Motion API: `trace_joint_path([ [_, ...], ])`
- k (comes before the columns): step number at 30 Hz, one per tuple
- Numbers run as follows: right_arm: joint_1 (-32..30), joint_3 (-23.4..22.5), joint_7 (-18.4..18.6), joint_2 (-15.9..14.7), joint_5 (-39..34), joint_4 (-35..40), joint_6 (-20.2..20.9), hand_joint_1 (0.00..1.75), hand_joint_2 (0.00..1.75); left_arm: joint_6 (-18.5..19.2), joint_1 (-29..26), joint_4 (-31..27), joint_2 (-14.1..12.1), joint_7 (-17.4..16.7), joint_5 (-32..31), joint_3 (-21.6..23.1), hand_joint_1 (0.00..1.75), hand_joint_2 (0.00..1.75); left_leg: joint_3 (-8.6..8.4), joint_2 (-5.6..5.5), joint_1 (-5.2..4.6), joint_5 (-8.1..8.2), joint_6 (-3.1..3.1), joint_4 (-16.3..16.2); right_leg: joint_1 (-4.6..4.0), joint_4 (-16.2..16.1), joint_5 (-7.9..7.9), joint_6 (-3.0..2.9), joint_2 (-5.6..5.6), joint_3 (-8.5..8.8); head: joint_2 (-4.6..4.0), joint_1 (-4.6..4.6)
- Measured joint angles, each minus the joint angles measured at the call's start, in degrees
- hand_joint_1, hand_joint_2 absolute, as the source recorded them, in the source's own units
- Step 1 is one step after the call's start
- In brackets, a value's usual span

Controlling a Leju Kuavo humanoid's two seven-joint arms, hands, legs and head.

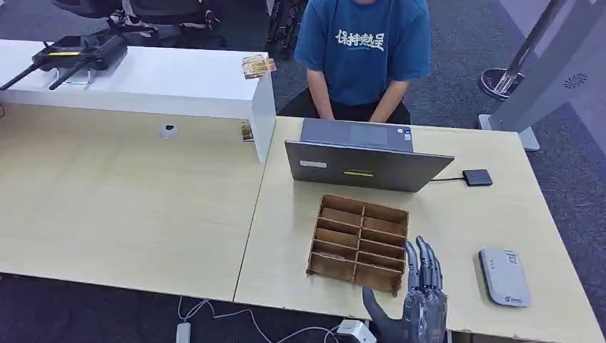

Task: Pass the card to the sensor for recognition and then transmit it.

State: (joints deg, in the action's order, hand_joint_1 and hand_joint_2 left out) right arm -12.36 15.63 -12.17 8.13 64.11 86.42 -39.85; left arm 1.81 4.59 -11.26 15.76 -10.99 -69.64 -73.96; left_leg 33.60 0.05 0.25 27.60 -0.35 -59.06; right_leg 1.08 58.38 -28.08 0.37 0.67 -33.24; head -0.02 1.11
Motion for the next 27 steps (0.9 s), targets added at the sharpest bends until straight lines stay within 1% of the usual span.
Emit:
trace_joint_path([
  [5, 0.07, 0.0, 0.09, 0.0, 0.04, -0.39, -0.02, 0.0, 1.75, 0.0, 0.0, 0.0, -0.02, -0.02, -0.02, 0.0, 0.0, 0.0, 0.0, 0.0, 0.0, 0.0, 0.0, 0.0, 0.0, 0.0, 0.0, 0.0, 0.0, 0.01, 0.0, 0.0],
  [7, 0.14, 0.13, 1.07, -0.09, 0.64, -0.41, -0.02, 0.0, 1.75, 0.0, 0.0, 0.0, -0.02, -0.2, -0.2, 0.0, 0.0, 0.0, 0.0, 0.0, 0.0, 0.0, 0.0, 0.0, 0.0, 0.0, 0.0, 0.0, 0.0, 0.01, 0.0, 0.0],
  [9, 0.63, 0.75, 2.78, -0.79, 0.98, -0.48, -0.02, 0.0, 1.75, 0.02, 0.0, 0.0, -0.02, -0.26, -0.5, 0.0, 0.0, 0.0, 0.0, 0.0, 0.0, 0.0, 0.0, 0.0, 0.0, 0.0, 0.01, 0.0, -0.01, 0.01, 0.0, 0.02],
  [12, 1.66, 1.4, 3.52, -2.55, 0.78, -0.87, -0.02, 0.0, 1.75, 0.02, 0.02, 0.0, -0.04, -0.3, -0.79, 0.0, 0.0, 0.0, 0.0, 0.0, -0.01, 0.0, 0.0, 0.0, 0.01, -0.01, 0.01, 0.0, 0.0, 0.01, 0.0, 0.0],
  [17, 2.09, 2.08, 5.66, -4.18, 2.19, -1.03, -0.02, 0.0, 1.75, 0.02, 0.05, 0.0, -0.07, -0.39, -0.85, 0.0, 0.0, 0.0, 0.0, 0.0, -0.01, 0.0, 0.0, -0.01, 0.01, -0.01, 0.01, 0.0, 0.0, 0.01, 0.0, 0.0],
  [19, 2.27, 2.49, 8.07, -4.66, 4.73, -1.11, -0.02, 0.0, 1.75, 0.04, 0.05, 0.0, -0.09, -0.61, -1.24, 0.02, 0.0, 0.0, 0.0, 0.0, 0.0, 0.0, 0.0, -0.01, 0.0, -0.01, 0.01, 0.0, -0.01, 0.0, 0.0, 0.0],
  [22, 3.28, 4.09, 13.8, -6.41, 10.87, -1.79, -0.02, 0.0, 1.75, 0.42, 0.19, 0.0, -0.11, -1.11, -1.81, 0.11, 0.0, 0.0, 0.0, 0.0, 0.0, 0.0, 0.0, -0.01, 0.0, 0.0, 0.0, 0.0, 0.0, 0.0, 0.0, 0.0],
  [24, 4.02, 4.76, 16.84, -7.49, 14.77, -2.18, -0.02, 0.0, 1.75, 0.5, 0.27, 0.0, -0.13, -1.29, -1.97, 0.11, 0.0, 0.0, 0.0, 0.0, 0.0, 0.0, 0.0, -0.01, 0.0, 0.0, 0.01, 0.0, 0.0, 0.0, 0.0, 0.02],
  [27, 4.72, 5.77, 19.05, -9.09, 17.07, -2.58, -0.02, 0.0, 1.75, 0.5, 0.37, 0.0, -0.22, -1.44, -2.03, 0.13, 0.0, 0.0, 0.0, 0.0, 0.0, 0.0, 0.0, -0.01, 0.0, 0.0, 0.01, 0.01, 0.0, 0.01, 0.0, 0.0],
])
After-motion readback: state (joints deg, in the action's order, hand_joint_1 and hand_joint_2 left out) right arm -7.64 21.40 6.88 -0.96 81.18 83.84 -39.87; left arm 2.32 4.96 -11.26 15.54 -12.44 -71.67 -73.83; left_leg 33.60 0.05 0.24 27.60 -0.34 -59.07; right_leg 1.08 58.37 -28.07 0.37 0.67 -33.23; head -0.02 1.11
